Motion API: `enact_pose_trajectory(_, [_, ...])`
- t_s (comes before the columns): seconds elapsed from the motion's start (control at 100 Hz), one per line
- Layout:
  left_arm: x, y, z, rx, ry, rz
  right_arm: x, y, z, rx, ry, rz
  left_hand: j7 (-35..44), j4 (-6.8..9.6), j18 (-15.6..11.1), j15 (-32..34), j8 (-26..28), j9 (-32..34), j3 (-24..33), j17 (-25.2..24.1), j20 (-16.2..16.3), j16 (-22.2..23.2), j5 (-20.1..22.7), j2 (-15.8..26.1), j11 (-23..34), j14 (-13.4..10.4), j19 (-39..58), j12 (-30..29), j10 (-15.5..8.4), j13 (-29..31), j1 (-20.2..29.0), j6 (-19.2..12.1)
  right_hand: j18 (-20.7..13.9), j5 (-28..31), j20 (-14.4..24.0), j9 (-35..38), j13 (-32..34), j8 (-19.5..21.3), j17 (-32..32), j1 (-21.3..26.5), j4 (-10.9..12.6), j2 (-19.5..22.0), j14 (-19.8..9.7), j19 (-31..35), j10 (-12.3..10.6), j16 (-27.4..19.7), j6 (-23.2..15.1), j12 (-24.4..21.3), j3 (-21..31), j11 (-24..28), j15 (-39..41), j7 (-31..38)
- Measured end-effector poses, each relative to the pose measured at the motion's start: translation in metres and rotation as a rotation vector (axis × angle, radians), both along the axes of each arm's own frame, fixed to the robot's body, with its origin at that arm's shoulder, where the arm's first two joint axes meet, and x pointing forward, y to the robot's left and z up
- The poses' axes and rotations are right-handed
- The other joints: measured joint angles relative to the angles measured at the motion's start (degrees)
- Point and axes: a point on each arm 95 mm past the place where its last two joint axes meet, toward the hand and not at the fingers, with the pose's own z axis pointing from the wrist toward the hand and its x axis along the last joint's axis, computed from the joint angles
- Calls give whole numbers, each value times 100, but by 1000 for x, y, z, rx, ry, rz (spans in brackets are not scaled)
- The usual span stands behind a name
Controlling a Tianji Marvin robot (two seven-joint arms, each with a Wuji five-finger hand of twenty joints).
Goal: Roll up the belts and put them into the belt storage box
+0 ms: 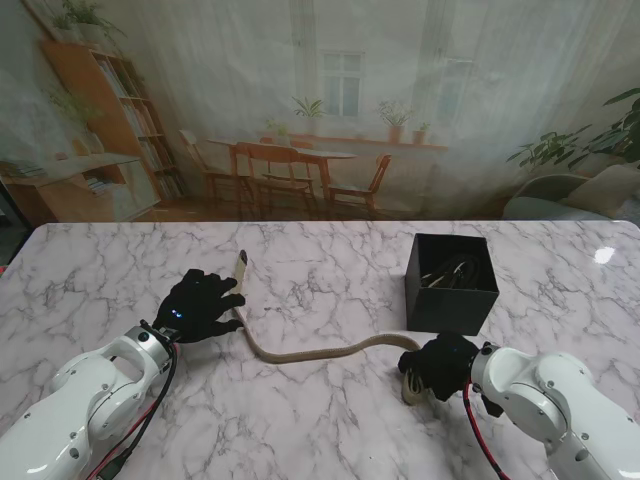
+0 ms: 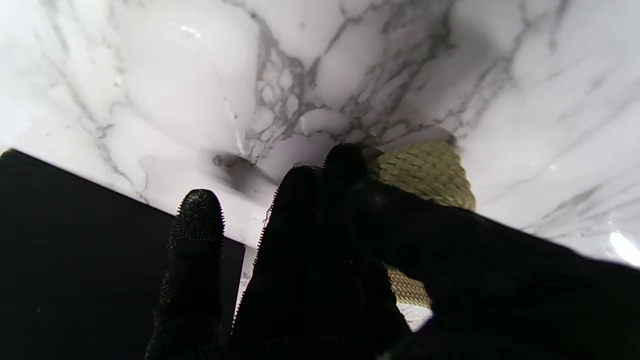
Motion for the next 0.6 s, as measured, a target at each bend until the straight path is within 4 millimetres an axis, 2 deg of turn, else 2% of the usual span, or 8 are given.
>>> enact_pose_trajectory(0.1, [0,0,0,0,0,0,0,1,-2,-67,-83,68,0,0,0,0,0,0,0,0,0,0,0,0,0,0,0,0,0,0,0,0,-179,159,4,272,308,156,210,119,0,0,-190,124,-672,0,-363,-78,-303,-64,2,92])
enact_pose_trajectory(0.2, [0,0,0,0,0,0,0,3,-6,-53,-114,75,0,0,0,0,0,0,0,0,0,0,0,0,0,0,0,1,0,0,0,1,-259,354,27,581,596,288,328,117,-685,-304,-186,202,-592,0,-420,37,-799,-44,9,346])
enact_pose_trajectory(0.27, [0,0,0,0,1,0,0,3,-7,-37,-120,60,0,0,1,0,0,0,0,0,0,1,0,0,0,1,0,1,0,0,0,1,-142,457,70,779,723,-89,394,340,-901,-341,-60,295,-289,107,-528,385,-1076,20,78,686])
enact_pose_trajectory(0.34, [0,0,0,0,1,0,1,3,-10,-14,-146,42,0,0,1,0,0,1,0,0,0,1,0,0,0,1,0,1,0,0,0,1,76,670,84,910,929,-319,416,349,-1009,-264,185,325,-43,344,-1050,809,-1310,384,240,1272])
enact_pose_trajectory(0.41, [0,0,-1,0,1,0,-1,2,-14,6,-158,27,0,0,1,0,0,1,0,0,0,1,0,0,0,1,0,1,0,0,0,1,395,836,158,813,1013,-368,409,472,-1080,-305,550,335,355,711,-1549,1286,-1523,772,508,1691])
enact_pose_trajectory(0.44, [0,0,-1,0,1,0,-1,2,-14,12,-159,21,0,0,1,0,0,1,0,0,0,1,0,0,0,1,0,1,0,0,0,1,548,862,209,744,1028,-368,382,465,-1086,-303,700,336,471,788,-1610,1442,-1619,859,528,1702])
enact_pose_trajectory(0.51, [0,0,-1,0,1,-1,-3,1,-16,24,-153,7,0,0,1,0,0,1,0,0,0,2,0,0,0,1,0,1,0,0,0,1,925,931,368,253,988,-368,255,456,-1136,-305,974,336,780,1165,-2041,1661,-1794,1049,627,1758])
enact_pose_trajectory(0.6, [0,0,-1,0,2,-1,-5,0,-16,27,-153,-3,0,0,1,0,0,1,0,0,0,2,0,0,0,1,0,1,0,0,0,1,1110,1048,624,-733,748,-368,133,324,-1136,-314,1120,322,1132,1420,-2524,1863,-1826,1372,750,1684])
